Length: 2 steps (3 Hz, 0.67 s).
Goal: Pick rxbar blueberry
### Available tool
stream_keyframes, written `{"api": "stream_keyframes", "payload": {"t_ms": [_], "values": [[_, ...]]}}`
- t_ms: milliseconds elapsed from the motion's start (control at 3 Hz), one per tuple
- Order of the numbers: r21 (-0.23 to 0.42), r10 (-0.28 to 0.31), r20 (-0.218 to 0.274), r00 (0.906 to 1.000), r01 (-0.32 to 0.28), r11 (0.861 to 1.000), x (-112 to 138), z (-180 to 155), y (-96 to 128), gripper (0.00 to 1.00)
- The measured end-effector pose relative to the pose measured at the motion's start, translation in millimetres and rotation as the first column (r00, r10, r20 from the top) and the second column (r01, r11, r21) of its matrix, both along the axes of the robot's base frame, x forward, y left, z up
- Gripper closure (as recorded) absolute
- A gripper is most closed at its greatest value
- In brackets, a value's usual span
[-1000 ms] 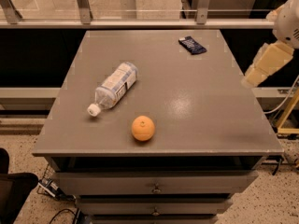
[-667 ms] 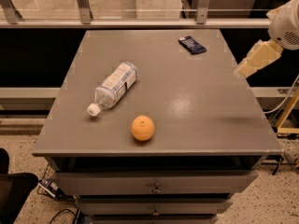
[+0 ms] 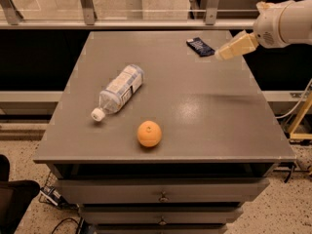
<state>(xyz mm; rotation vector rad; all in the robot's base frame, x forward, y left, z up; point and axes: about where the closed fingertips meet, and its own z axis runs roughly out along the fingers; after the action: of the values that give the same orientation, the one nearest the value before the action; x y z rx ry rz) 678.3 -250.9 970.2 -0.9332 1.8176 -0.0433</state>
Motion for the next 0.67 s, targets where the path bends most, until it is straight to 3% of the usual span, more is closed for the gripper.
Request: {"api": "stream_keyframes", "payload": {"t_ms": [333, 667], "values": [[0.101, -0.028, 0.168, 0.9854, 0.011, 0.995, 43.9, 26.5, 5.9, 0.00], [0.118, -0.054, 0.214, 0.9753, 0.029, 0.993, 52.3, 37.1, 3.0, 0.00]]}}
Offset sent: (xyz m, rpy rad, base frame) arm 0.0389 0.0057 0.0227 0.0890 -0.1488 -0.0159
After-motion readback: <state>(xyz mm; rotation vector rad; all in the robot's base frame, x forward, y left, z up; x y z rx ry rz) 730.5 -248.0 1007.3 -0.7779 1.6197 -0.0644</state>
